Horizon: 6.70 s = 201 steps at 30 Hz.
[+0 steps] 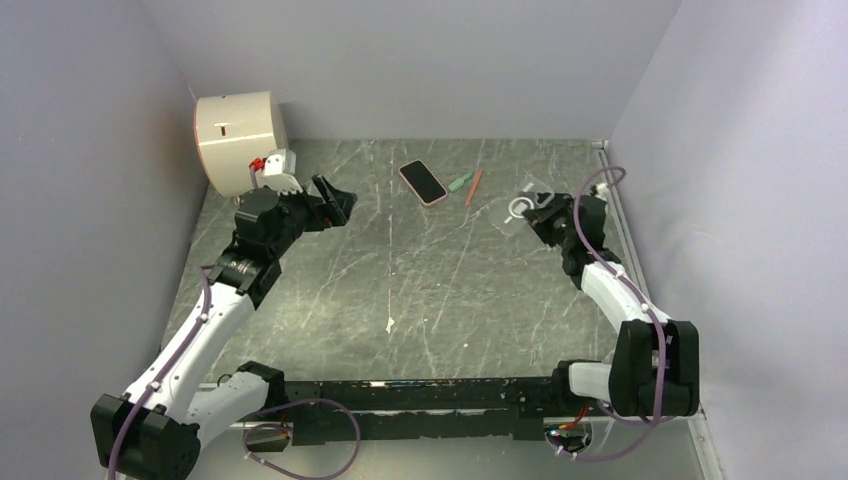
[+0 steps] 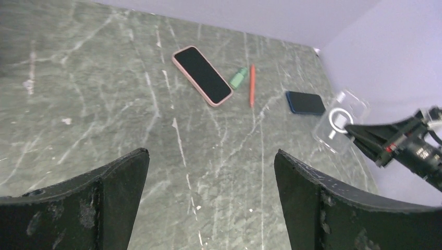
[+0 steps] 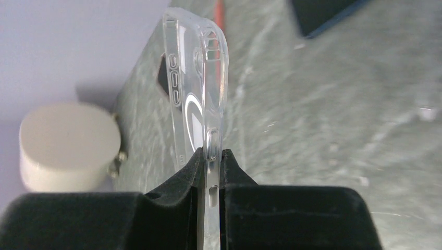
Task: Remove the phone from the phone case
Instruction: Place the phone case at the center of the board, then adjust the phone case at the center of the board, then pick up the phone at the center of the board.
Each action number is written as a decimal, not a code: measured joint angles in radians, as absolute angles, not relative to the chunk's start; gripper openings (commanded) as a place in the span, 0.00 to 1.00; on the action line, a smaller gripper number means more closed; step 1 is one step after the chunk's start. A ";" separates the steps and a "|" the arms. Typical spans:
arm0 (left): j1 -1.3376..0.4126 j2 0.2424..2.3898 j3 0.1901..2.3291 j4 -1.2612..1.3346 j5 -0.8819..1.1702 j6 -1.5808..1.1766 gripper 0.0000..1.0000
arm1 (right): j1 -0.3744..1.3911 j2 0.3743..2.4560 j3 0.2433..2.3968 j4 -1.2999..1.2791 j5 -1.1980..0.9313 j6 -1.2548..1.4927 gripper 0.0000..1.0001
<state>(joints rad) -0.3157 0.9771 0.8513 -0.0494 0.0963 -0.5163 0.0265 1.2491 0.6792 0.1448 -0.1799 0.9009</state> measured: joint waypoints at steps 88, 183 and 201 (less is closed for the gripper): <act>-0.316 0.900 0.806 -0.072 -0.073 -0.509 0.94 | 0.144 1.610 0.988 -0.010 0.021 0.372 0.99; -0.316 0.927 0.806 -0.073 -0.073 -0.513 0.94 | 0.440 2.386 1.886 -0.254 -0.117 0.015 0.99; -0.316 0.927 0.806 -0.072 -0.073 -0.517 0.94 | 0.496 2.398 1.899 -0.276 -0.003 -0.012 0.58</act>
